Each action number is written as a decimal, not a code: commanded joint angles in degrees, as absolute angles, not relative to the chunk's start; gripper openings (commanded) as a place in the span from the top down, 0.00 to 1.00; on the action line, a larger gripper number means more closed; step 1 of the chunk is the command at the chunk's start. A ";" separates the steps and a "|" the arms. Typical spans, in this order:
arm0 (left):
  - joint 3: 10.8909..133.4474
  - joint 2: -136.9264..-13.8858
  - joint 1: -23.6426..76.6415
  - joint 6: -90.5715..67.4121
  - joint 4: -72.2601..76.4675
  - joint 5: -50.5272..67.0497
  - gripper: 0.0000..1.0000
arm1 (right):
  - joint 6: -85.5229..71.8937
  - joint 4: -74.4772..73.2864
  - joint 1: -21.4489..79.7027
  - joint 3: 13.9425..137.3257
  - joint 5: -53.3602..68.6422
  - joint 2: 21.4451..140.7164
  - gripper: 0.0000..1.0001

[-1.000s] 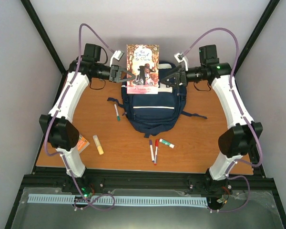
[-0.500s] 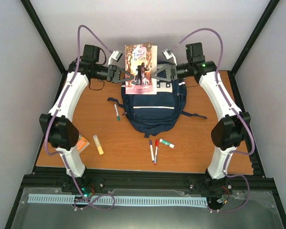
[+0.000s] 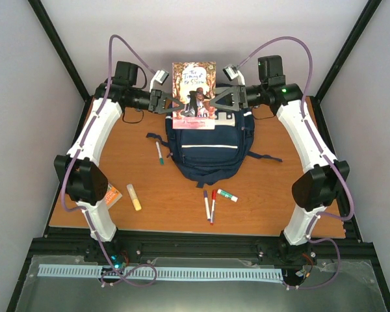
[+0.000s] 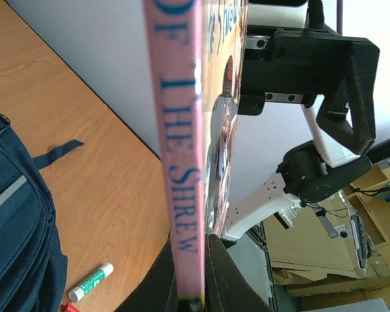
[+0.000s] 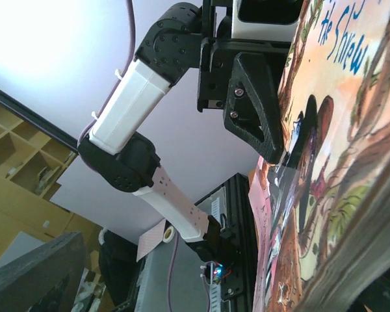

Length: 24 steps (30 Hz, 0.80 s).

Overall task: Pack the student bag
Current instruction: Place the book in the student bag.

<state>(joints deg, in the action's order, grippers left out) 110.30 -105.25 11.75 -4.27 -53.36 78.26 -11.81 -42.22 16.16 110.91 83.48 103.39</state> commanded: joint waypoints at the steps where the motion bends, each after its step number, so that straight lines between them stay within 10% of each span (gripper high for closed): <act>1: 110.91 -104.87 11.95 -4.70 -51.67 77.40 0.99 | -13.37 -41.11 16.41 111.08 85.34 101.77 0.04; 7: 110.99 -104.61 11.91 -4.58 -51.42 77.42 0.99 | -18.42 -37.00 16.59 111.28 80.12 102.90 0.16; 14: 110.83 -104.71 11.99 -3.27 -52.18 77.58 0.99 | -19.36 -35.08 16.61 111.80 74.66 104.53 0.72; 19: 111.90 -105.20 11.95 0.41 -55.42 76.25 0.96 | -18.18 -34.90 16.53 111.69 74.53 104.59 0.92; 24: 113.86 -105.04 11.98 4.18 -58.33 71.07 0.59 | -15.56 -36.19 14.18 112.30 71.76 104.18 0.97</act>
<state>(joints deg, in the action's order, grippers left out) 110.56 -105.27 11.75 -0.78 -54.48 75.83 -18.02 -36.58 16.01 110.89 73.60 104.53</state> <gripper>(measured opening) 0.308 0.038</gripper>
